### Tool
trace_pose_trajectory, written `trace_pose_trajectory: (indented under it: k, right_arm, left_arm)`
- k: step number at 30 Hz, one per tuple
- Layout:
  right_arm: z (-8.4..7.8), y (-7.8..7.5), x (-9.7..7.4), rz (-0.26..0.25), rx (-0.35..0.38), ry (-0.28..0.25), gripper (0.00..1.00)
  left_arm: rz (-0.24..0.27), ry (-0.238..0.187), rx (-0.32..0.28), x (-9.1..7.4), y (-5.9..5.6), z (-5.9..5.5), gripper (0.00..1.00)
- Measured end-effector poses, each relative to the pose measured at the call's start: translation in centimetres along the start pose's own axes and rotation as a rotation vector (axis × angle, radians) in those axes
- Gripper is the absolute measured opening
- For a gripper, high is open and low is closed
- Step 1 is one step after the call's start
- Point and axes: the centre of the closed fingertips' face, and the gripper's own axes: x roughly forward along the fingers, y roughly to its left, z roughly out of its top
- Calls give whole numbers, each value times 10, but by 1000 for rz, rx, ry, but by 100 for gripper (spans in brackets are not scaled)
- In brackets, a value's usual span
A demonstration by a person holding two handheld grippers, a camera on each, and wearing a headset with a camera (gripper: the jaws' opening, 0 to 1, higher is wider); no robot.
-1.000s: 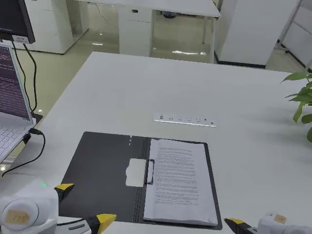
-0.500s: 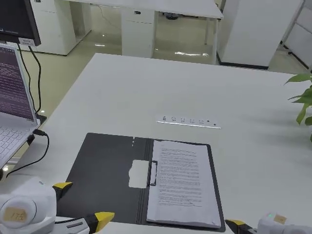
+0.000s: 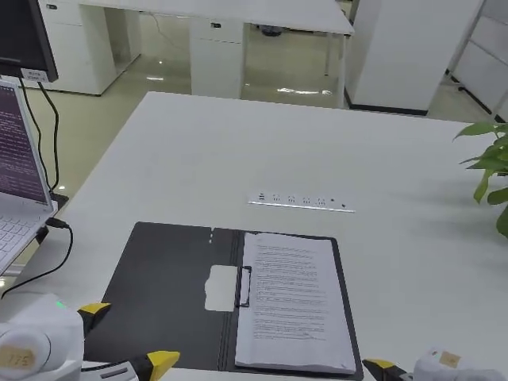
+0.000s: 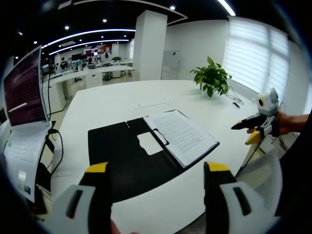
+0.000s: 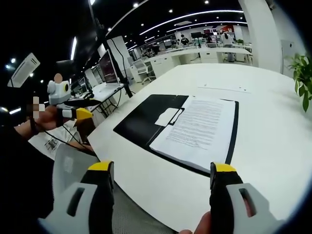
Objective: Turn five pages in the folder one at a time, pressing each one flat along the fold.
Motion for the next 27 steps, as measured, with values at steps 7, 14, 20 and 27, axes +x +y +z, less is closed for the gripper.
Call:
trace_pose_trajectory:
  k: [7,14,20,27]
  right_arm:
    - [0,-1,-3,-6,10,-13,80]
    - [0,0,-5,-8,23,-26,78]
    - [-4,0,-7,-13,31,-25,77]
    - [-6,-3,-9,-22,41,-25,77]
  left_arm:
    - [-12,1,-1,1,-4,0,77]
    - [-21,2,6,1,-7,0,78]
    - [-23,2,8,2,-7,1,78]
    - [-28,5,10,3,-9,0,77]
